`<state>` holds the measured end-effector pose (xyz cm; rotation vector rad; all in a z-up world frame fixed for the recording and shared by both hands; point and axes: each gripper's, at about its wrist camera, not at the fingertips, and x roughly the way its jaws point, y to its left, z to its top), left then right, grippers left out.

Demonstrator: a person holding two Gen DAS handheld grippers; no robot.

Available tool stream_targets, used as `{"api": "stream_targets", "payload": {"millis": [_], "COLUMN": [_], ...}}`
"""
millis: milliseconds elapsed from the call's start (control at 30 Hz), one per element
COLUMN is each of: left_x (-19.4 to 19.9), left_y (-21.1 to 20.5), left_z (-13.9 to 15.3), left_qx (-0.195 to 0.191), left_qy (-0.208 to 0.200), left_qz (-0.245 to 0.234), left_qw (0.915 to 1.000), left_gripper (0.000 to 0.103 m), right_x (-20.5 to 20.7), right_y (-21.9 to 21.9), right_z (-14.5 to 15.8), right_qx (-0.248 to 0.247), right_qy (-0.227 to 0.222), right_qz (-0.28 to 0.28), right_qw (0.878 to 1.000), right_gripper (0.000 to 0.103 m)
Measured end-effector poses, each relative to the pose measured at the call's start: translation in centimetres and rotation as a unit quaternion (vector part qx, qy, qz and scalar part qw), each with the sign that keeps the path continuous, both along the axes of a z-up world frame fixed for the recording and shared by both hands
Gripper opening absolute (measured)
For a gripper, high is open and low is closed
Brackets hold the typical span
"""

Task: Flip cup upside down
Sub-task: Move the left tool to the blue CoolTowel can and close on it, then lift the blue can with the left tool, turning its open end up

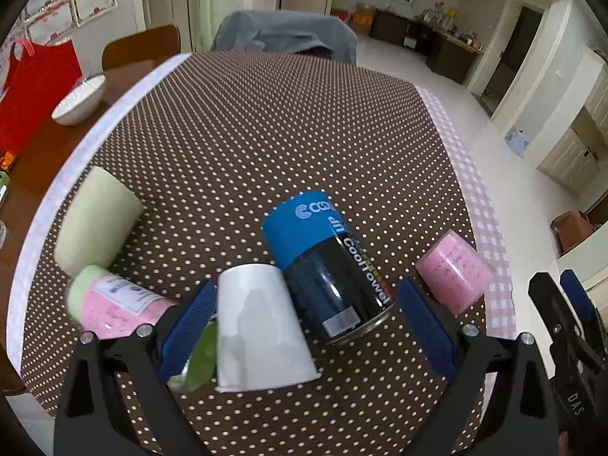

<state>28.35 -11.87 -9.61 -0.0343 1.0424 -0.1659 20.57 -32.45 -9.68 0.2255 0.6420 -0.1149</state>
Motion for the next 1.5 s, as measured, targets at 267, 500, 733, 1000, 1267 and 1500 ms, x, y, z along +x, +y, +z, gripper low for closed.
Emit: {"api": "stream_targets", "payload": {"millis": [267, 500, 733, 1000, 1267, 1500], "left_x": [2.7, 4.3, 5.6, 7.3, 9.0, 9.8], "left_y": [-1.3, -2.0, -3.6, -5.2, -5.6, -7.6], "left_z": [-2.0, -3.1, -3.9, -6.1, -7.6, -8.3], "left_qx": [-0.021, -0.026, -0.021, -0.006, -0.012, -0.007], "left_qy": [0.053, 0.068, 0.076, 0.099, 0.125, 0.124], "left_qz": [0.007, 0.009, -0.012, -0.026, -0.039, -0.063], "left_qw": [0.9984, 0.9973, 0.9968, 0.9947, 0.9914, 0.9902], "left_gripper": [0.095, 0.095, 0.095, 0.095, 0.068, 0.067], "right_x": [1.6, 2.4, 2.8, 2.6, 2.6, 2.3], "right_y": [-2.0, -3.2, -3.9, -4.5, -4.7, -4.6], "right_z": [-0.3, -0.9, -1.3, -1.2, -1.2, -1.1], "right_qx": [0.017, 0.031, 0.040, 0.042, 0.046, 0.048], "right_qy": [0.007, 0.016, 0.019, 0.020, 0.020, 0.020], "right_qz": [-0.003, -0.008, -0.012, -0.019, -0.019, -0.024], "right_qw": [1.000, 0.999, 0.999, 0.999, 0.999, 0.998], "right_gripper": [0.097, 0.097, 0.097, 0.097, 0.097, 0.097]}}
